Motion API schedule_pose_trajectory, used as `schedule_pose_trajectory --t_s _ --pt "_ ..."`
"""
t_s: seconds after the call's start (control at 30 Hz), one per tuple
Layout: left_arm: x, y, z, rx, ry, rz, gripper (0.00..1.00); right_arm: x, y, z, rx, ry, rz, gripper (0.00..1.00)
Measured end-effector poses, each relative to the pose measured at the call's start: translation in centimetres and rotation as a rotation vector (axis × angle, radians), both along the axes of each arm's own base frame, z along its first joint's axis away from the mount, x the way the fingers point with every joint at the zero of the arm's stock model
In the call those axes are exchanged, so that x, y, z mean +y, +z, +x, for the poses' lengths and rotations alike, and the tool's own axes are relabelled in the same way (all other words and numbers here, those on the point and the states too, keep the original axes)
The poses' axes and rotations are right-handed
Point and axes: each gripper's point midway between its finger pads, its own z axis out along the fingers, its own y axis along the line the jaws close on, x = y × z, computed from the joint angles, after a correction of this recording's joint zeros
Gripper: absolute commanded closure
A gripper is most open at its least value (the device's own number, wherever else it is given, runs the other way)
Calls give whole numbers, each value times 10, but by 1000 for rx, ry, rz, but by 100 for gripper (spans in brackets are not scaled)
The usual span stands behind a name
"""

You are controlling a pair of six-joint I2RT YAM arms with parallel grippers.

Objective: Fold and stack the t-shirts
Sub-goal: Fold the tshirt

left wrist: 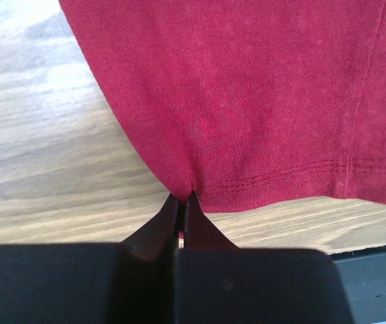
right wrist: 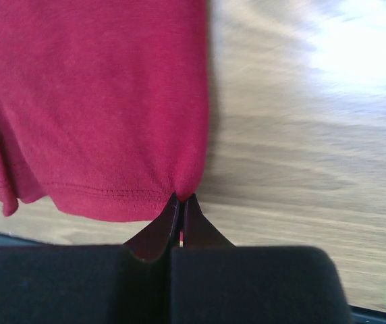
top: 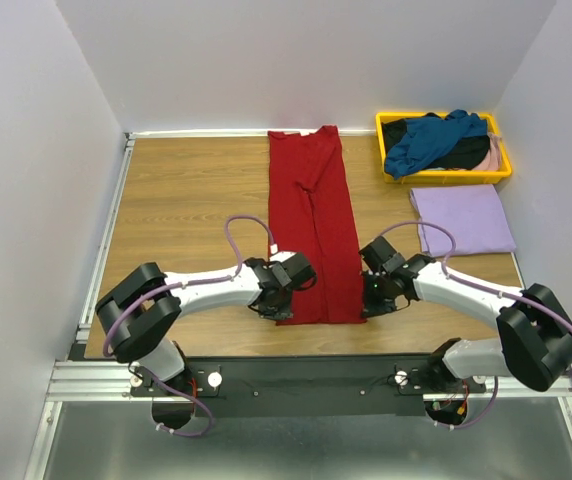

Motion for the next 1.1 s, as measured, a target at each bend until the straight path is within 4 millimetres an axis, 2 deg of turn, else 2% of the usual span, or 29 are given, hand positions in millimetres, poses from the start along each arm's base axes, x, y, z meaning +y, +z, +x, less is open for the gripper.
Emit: schedule_pose_trajectory --t_s 0.1,0.17,0.27,0.4,0.47,0.53,0.63,0.73,0.83,0.87,0.9,0.97,1.0,1.03,1.1 --pt "-1 0 -10 0 -16 2 100 8 0 -11 17 43 8 99" --pt "-1 0 -23 6 -41 4 100 13 0 -21 32 78 10 99" --pt "0 -1 -57 36 -102 1 100 23 0 -54 81 149 18 99" --pt "14 0 -118 129 -195 20 100 30 5 -105 171 218 51 99" --pt "21 2 -136 169 -213 32 100 28 10 -118 192 218 69 99" --pt "26 8 -141 182 -200 25 100 29 18 -118 184 191 86 99" --pt "22 21 -123 152 -133 -38 100 32 28 -107 138 160 78 99" --pt "18 30 -83 91 -36 -92 100 44 42 -79 66 129 37 99" --pt "18 39 -38 -6 39 -114 100 58 60 -35 -43 92 10 99" --pt "20 44 -20 -47 63 -114 100 61 67 -14 -87 72 -2 99" --pt "19 49 -6 -87 76 -115 100 60 70 -3 -111 62 -11 99" --pt "19 61 29 -181 97 -111 100 56 82 37 -192 22 -37 99" --pt "20 66 44 -218 111 -109 100 55 84 44 -206 20 -44 99" --pt "22 72 62 -266 121 -99 100 51 89 64 -240 0 -56 99" --pt "26 80 86 -323 148 -85 100 44 94 90 -278 -25 -79 99"
